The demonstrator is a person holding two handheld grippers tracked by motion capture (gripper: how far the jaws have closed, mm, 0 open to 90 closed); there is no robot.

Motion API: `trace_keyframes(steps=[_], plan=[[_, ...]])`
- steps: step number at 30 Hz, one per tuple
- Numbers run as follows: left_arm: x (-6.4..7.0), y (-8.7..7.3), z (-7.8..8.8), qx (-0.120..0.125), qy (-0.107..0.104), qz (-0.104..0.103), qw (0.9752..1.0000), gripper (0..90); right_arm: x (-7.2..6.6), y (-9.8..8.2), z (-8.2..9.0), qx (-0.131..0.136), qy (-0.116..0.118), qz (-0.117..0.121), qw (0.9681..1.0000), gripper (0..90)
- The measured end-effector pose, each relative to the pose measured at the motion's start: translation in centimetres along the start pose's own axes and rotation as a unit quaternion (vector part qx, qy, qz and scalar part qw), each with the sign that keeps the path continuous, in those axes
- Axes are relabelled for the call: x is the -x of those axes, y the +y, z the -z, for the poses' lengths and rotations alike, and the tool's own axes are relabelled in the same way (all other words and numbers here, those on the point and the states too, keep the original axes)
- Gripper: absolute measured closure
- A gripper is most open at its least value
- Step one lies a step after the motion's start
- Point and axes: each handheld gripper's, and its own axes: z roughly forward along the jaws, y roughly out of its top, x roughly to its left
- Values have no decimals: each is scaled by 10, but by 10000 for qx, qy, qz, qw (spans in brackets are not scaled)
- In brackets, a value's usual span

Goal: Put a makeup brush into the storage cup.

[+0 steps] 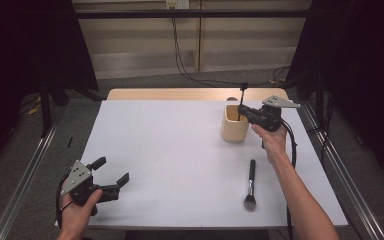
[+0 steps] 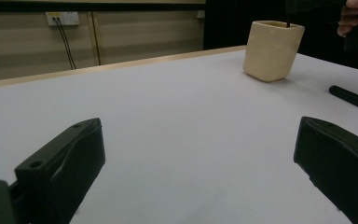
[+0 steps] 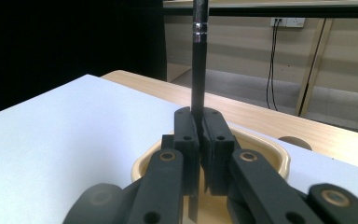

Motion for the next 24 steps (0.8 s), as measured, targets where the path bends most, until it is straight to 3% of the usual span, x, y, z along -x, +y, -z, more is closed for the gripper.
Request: trace_keyframes(steps=[19, 24], plan=[[-1, -1, 0, 25, 2, 10, 10000, 21, 0, -9, -6, -252, 88, -43, 9996, 858], [-2, -1, 0, 20, 20, 2, 10000, 21, 1, -10, -6, -261, 63, -106, 9996, 794]])
